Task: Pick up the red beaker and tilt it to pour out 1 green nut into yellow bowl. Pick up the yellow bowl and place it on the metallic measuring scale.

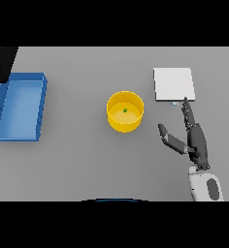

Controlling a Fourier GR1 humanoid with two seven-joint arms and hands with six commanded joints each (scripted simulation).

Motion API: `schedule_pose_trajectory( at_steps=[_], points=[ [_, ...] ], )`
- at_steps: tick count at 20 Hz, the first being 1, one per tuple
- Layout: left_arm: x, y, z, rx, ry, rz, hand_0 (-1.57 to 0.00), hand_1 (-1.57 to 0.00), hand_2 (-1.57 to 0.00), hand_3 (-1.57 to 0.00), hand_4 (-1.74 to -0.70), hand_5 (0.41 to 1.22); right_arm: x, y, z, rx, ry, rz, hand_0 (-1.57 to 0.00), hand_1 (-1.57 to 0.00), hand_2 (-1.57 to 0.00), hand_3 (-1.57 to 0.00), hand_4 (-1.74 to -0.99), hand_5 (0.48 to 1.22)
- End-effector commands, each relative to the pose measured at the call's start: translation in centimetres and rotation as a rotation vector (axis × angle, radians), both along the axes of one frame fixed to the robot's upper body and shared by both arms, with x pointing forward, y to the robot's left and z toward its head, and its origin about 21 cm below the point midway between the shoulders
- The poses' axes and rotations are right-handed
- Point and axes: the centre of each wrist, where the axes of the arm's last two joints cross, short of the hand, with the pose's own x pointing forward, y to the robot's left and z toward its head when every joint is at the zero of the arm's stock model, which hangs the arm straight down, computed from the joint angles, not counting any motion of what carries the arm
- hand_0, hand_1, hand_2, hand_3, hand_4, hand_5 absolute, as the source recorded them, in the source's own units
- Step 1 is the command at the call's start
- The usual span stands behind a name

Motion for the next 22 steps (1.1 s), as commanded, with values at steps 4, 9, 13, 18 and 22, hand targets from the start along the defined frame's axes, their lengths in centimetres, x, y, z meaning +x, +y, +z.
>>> schedule_pose_trajectory(
  at_steps=[4, 9, 13, 18, 22],
  points=[
    [-0.5, 6.0, -2.6, -0.289, -0.032, 0.151, -1.57, -1.57, -1.57, -1.41, -1.74, 1.221, 0.1, -0.2, -0.1, -0.015, -0.017, 0.013, 0.0, 0.0, 0.0, 0.0, -1.223, 0.591],
    [-2.6, 10.5, -8.3, -0.571, -0.087, 0.357, -1.57, -1.57, -1.57, -1.45, -1.74, 1.221, 0.3, -0.2, 0.3, -0.046, -0.014, 0.027, 0.0, 0.0, 0.0, 0.0, -1.209, 0.62],
    [-6.3, 11.6, -13.1, -0.672, -0.08, 0.48, -1.57, -1.57, -1.57, -1.45, -1.74, 1.221, 0.1, 0.0, 0.1, -0.064, -0.003, 0.04, 0.0, 0.0, 0.0, 0.0, -1.206, 0.653],
    [-10.3, 11.7, -17.6, -0.747, -0.039, 0.574, -1.57, -1.57, -1.57, -1.45, -1.74, 1.221, 0.3, -0.1, 0.2, -0.062, 0.0, 0.039, 0.0, 0.0, 0.0, 0.0, -1.218, 0.664],
    [-12.1, 11.9, -19.1, -0.77, -0.027, 0.608, -1.57, -1.57, -1.57, -1.52, -1.74, 1.199, 0.2, -0.2, 0.3, -0.07, -0.007, 0.048, 0.0, 0.0, 0.0, 0.0, -1.216, 0.667]
  ],
)
